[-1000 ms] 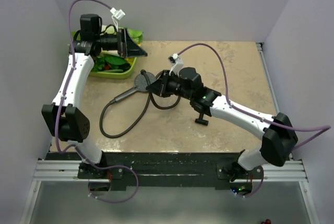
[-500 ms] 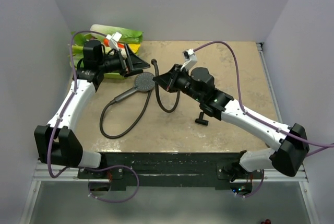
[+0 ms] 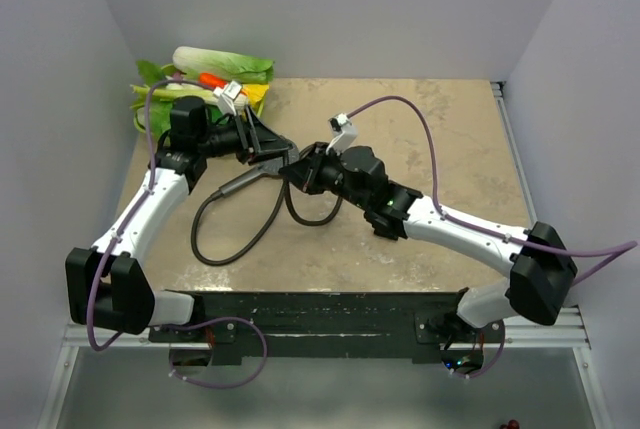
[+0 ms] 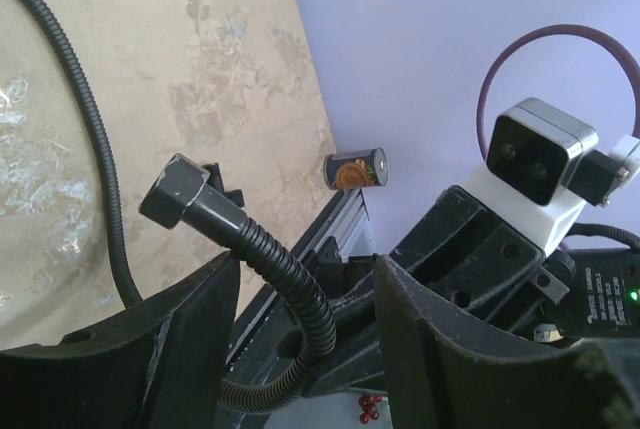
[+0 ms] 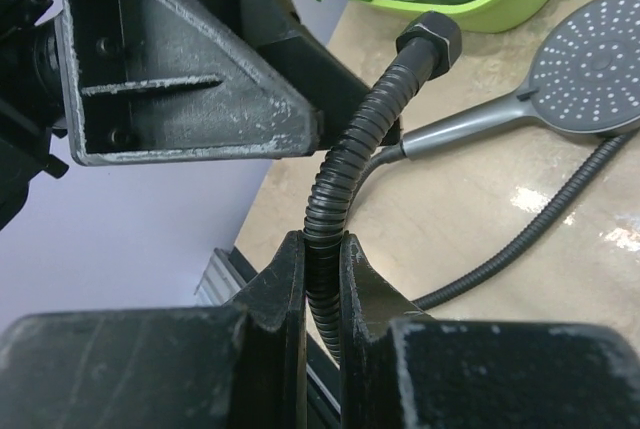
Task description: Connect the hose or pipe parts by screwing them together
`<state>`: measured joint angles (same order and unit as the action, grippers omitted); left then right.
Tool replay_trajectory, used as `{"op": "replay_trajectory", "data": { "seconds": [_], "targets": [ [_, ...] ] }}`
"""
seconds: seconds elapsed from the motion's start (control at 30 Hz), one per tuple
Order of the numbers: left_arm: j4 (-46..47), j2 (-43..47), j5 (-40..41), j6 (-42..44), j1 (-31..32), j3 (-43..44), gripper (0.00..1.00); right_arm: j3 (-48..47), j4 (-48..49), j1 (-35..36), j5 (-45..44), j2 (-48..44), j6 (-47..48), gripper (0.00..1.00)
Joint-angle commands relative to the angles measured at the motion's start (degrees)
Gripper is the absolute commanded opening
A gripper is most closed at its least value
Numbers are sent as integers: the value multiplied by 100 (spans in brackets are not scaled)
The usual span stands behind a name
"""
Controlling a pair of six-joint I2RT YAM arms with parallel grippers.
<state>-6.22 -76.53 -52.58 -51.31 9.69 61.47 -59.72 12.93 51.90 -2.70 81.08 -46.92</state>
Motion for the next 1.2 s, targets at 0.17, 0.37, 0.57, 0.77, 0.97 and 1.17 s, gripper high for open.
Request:
{"op": "replay_trajectory", "data": {
  "seconds": [0.17, 0.37, 0.57, 0.77, 0.97, 1.17],
  "targets": [
    [270, 112, 257, -186, 15, -214, 44, -259, 684, 417, -459, 189, 24, 0],
    [375, 86, 292, -265, -3, -223, 28, -206, 808, 575, -486, 347, 51, 0],
    [507, 33, 213, -292, -20, -294, 12, -127, 1009, 646, -451, 549, 34, 0],
    [859, -37, 72, -397, -20, -303, 11, 22, 1212, 725, -328, 663, -11, 0],
    [965, -99, -7, -424, -20, -285, 21, 84, 1335, 795, -284, 742, -46, 0],
    [1149, -90, -95, -502, -20, -372, 36, 57, 1405, 857, -170, 822, -37, 0]
  ]
}}
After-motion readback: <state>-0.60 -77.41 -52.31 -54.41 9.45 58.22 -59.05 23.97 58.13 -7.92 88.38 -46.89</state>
